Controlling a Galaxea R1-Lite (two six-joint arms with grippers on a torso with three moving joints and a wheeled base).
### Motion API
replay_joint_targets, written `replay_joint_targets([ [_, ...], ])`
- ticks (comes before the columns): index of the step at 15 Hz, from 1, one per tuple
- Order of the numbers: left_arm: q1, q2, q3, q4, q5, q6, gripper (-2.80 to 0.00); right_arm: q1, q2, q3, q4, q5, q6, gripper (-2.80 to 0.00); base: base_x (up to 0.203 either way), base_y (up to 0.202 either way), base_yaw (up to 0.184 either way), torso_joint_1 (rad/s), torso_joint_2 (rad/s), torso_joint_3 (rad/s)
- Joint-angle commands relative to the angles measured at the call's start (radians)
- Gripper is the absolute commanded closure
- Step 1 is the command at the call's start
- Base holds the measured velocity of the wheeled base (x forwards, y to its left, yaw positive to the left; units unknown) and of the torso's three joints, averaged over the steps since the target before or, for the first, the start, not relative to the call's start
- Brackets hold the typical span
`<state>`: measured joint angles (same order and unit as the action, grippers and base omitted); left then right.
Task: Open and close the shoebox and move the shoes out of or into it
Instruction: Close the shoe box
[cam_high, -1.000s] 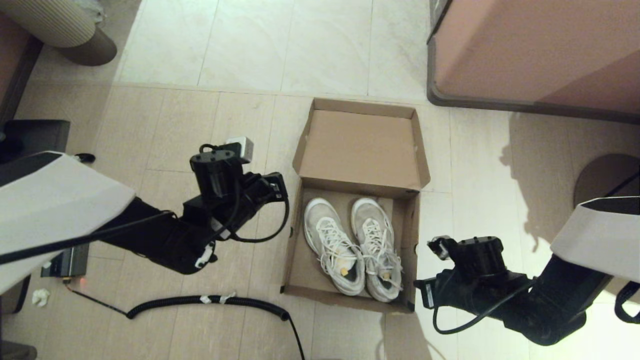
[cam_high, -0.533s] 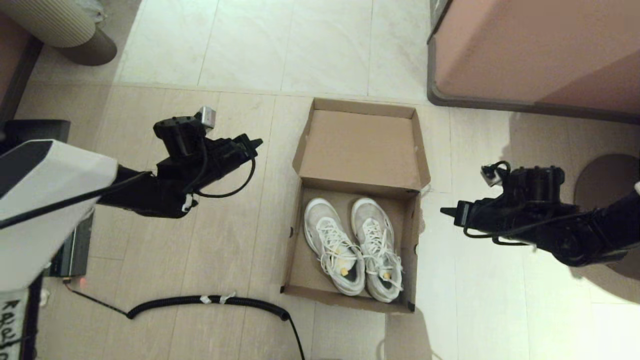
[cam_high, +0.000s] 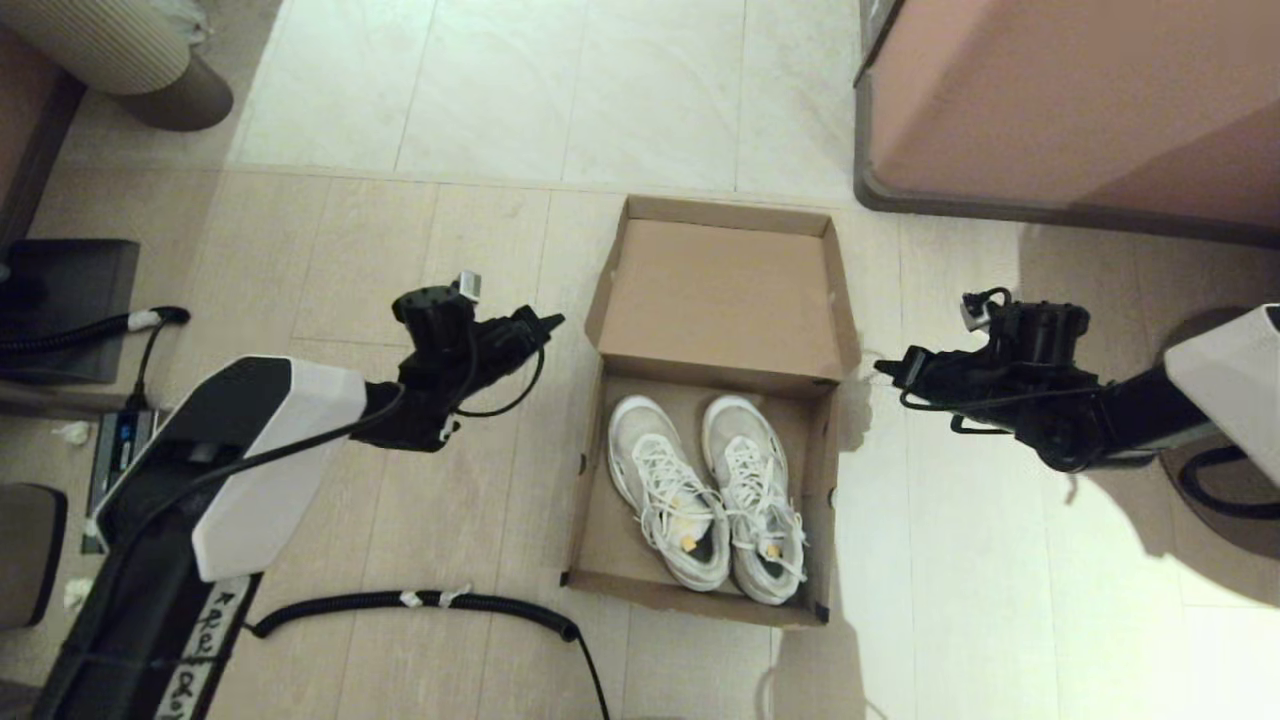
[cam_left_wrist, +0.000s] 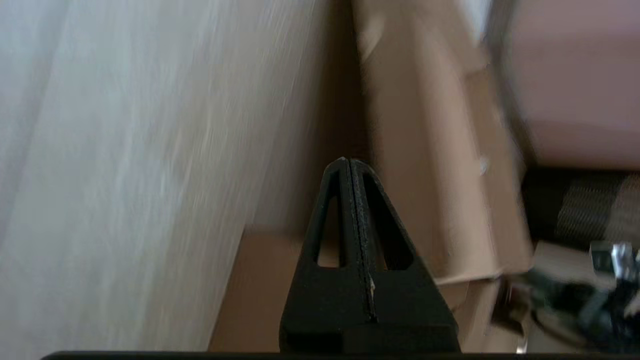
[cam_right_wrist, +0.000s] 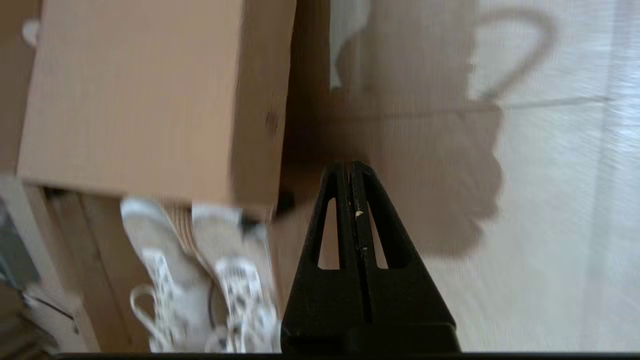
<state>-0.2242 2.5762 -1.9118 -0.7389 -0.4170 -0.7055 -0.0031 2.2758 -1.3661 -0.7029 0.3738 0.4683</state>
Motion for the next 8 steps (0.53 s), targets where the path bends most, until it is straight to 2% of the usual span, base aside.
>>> replay_joint_targets([
  [1, -0.015, 0.052, -0.009, -0.007, -0.002, -0.005, 0.00, 0.007, 0.115, -0.094, -0.013, 0.002, 0.041, 0.00, 0.000, 0.000, 0.000, 0.000, 0.00, 0.000],
  [4, -0.050, 0.061, -0.009, -0.017, 0.020, -0.005, 0.00, 0.009, 0.178, -0.182, -0.018, 0.002, 0.114, 0.00, 0.000, 0.000, 0.000, 0.000, 0.00, 0.000],
  [8, -0.065, 0.067, -0.010, -0.041, 0.022, -0.003, 0.00, 0.026, 0.238, -0.258, -0.019, 0.002, 0.156, 0.00, 0.000, 0.000, 0.000, 0.000, 0.00, 0.000],
])
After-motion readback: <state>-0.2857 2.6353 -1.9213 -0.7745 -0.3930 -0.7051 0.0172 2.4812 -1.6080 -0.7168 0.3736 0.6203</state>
